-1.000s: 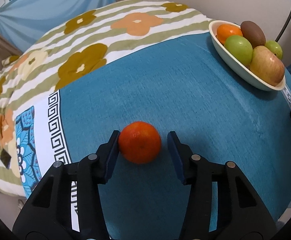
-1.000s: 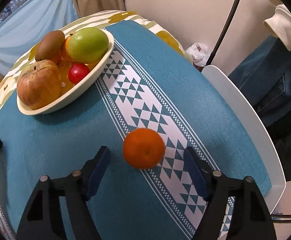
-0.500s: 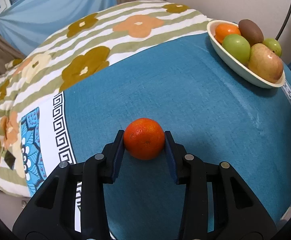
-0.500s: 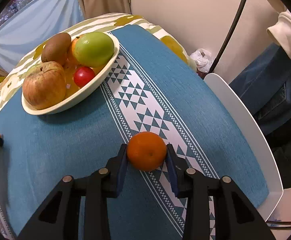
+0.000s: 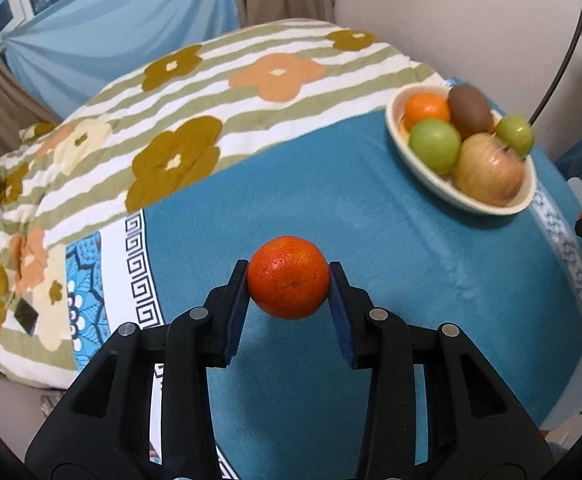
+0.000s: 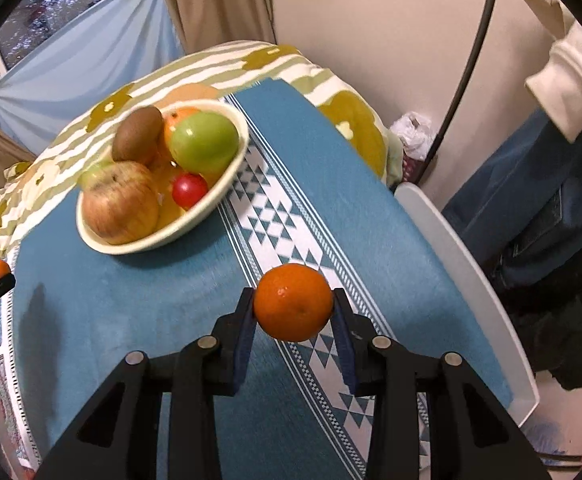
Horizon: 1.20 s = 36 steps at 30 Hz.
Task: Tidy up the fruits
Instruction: 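Carry both tangerines over the cream bowl with both tools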
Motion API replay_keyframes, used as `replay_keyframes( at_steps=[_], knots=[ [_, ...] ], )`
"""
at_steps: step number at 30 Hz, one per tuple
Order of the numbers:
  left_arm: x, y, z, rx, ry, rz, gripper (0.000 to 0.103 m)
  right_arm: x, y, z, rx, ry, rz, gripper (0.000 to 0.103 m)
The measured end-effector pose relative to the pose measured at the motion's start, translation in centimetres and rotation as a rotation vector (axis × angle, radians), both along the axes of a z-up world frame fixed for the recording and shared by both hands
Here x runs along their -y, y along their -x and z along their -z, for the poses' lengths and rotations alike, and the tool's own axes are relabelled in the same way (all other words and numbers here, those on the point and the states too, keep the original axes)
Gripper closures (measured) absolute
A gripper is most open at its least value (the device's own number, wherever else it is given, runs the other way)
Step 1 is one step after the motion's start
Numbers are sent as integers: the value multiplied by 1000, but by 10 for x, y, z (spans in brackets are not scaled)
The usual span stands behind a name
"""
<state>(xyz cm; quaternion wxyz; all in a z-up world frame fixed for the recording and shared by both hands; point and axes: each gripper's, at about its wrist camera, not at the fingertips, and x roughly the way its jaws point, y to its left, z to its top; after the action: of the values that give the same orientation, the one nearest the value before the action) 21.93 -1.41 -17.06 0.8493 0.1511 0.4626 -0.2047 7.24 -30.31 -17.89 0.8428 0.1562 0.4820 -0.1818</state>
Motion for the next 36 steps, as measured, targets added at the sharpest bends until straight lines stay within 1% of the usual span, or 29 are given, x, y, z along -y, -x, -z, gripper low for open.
replay_keyframes(
  at_steps=[7,10,14,18,24,29,36],
  knots=[
    [27,15,-42,38,34,20,61,2,-10,-36,46,5,-99,69],
    [41,20,-57,57,54,22,61,7,-16,-47,64,-3,-144,69],
    [63,24,-71,67,88,16,61,10,-27,-58,82,-13,-213,69],
    [85,23,-78,70,106,7,61,11,-41,-64,92,-23,-285,69],
    [116,16,-77,56,139,-26,61,17,-68,-63,91,-26,-415,69],
    [145,11,-65,30,135,-40,61,25,-86,-57,91,-27,-501,69],
    [182,3,-48,-5,143,-41,61,49,-107,-49,86,-34,-552,69]
  ],
)
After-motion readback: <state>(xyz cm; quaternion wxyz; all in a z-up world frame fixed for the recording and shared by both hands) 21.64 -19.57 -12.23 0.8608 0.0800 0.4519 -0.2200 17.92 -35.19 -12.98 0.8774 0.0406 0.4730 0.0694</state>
